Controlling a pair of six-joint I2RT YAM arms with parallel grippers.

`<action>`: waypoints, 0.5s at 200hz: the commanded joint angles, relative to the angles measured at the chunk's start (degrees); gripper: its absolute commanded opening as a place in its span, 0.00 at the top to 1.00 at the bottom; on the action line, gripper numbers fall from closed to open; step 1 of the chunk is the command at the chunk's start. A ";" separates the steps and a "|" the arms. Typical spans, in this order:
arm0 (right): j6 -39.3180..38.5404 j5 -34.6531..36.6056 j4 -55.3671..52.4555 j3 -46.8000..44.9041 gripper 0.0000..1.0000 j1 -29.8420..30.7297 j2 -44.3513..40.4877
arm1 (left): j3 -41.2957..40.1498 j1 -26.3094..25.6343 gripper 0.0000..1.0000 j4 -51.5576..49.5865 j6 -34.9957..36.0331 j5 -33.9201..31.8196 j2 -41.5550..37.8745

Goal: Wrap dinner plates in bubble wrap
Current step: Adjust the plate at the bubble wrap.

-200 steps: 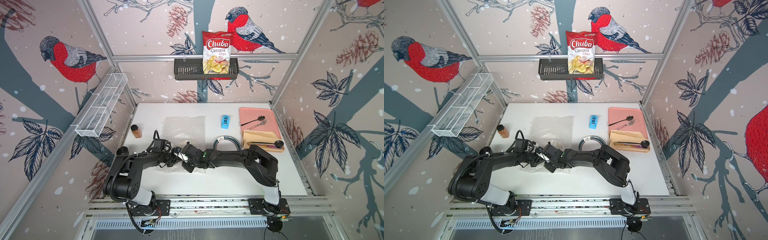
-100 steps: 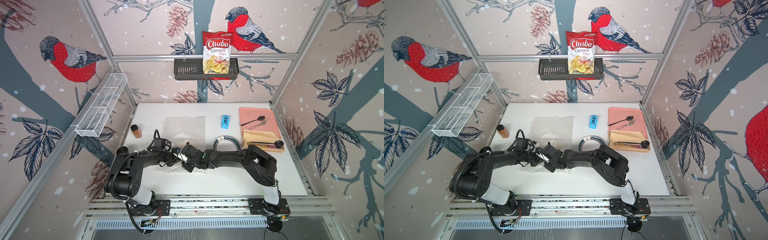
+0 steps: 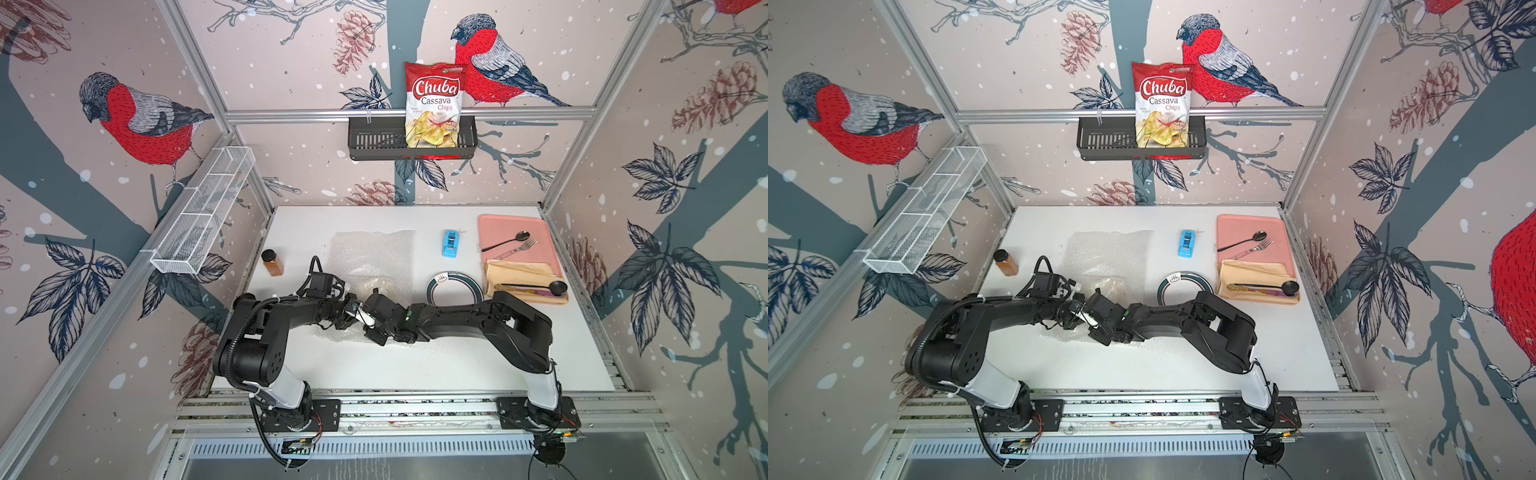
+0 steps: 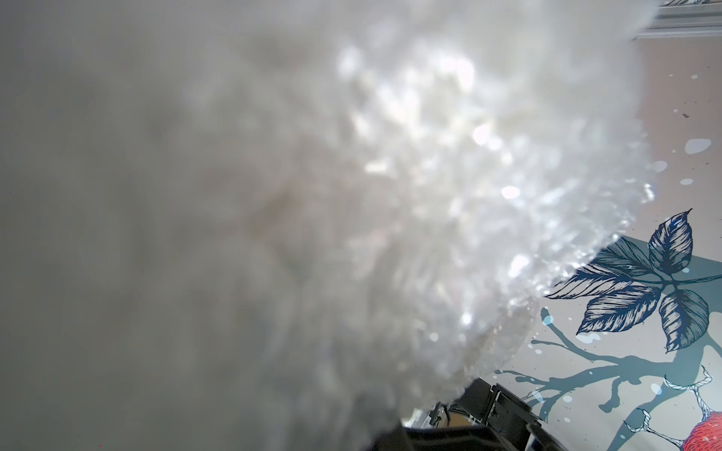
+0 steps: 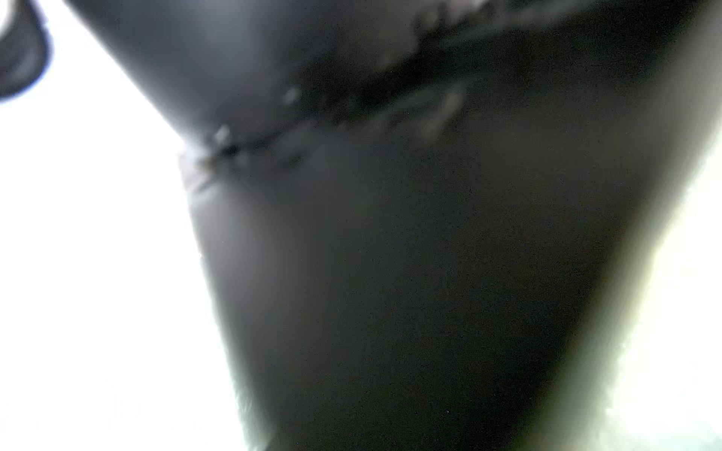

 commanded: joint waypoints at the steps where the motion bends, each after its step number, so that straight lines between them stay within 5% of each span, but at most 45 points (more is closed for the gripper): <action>1: -0.53 -2.60 -6.53 -0.98 0.69 -0.23 -0.85 | -0.80 -0.11 1.00 -6.73 0.72 -7.11 0.44; 100: 2.33 -13.83 -6.09 -2.13 0.67 -2.64 -4.55 | -2.05 -0.07 1.00 -6.55 -0.12 -7.90 -1.44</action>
